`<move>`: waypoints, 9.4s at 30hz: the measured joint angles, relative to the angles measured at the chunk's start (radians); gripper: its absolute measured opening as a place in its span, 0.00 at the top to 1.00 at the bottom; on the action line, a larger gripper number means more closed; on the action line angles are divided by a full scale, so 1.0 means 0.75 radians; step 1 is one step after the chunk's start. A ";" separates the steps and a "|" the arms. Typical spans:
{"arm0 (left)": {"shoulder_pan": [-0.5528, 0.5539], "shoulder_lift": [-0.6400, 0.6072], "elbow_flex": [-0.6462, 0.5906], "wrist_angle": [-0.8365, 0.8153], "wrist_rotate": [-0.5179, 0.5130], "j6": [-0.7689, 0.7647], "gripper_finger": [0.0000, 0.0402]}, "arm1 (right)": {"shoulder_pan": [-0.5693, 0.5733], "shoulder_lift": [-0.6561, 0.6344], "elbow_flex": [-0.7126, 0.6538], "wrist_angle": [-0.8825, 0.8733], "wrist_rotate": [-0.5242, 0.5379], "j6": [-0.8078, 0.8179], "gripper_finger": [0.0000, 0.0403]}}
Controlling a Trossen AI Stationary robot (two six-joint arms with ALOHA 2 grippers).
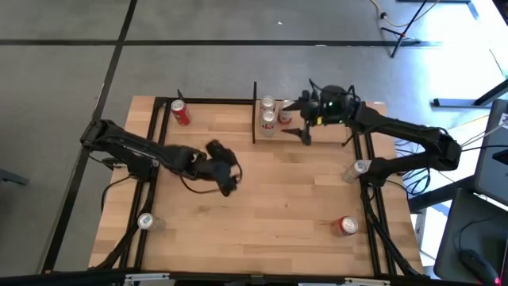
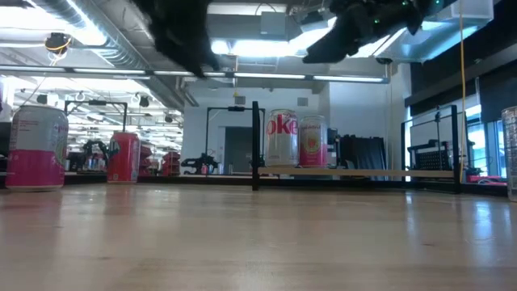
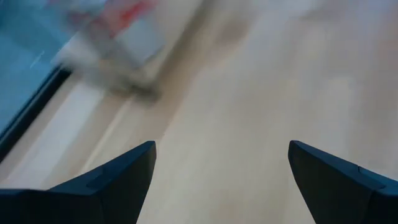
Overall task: Place canned beverage on shelf
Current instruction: Put the pink white soda can on the shelf aligned with the other pink white soda can
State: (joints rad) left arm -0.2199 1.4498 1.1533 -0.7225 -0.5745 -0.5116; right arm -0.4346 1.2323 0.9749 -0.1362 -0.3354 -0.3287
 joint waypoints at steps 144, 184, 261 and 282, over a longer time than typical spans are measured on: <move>-0.154 0.549 0.451 -0.190 0.553 0.786 0.42 | 1.059 0.283 -0.276 0.377 0.312 0.364 0.14; -0.663 0.432 -0.222 0.430 -0.299 -0.565 0.19 | 1.039 0.776 -0.110 0.777 0.846 0.397 0.14; -0.680 0.432 -0.249 0.392 -0.465 -0.702 0.19 | 1.109 0.991 0.053 1.064 0.865 0.531 0.14; -0.810 0.336 -0.248 0.310 -0.490 -0.698 0.19 | 1.046 0.907 0.046 0.938 0.784 0.350 0.38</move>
State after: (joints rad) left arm -0.8273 1.7018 0.9676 -0.4901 -0.9418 -1.0353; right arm 0.3501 1.9125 1.0097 0.5670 0.2523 -0.0661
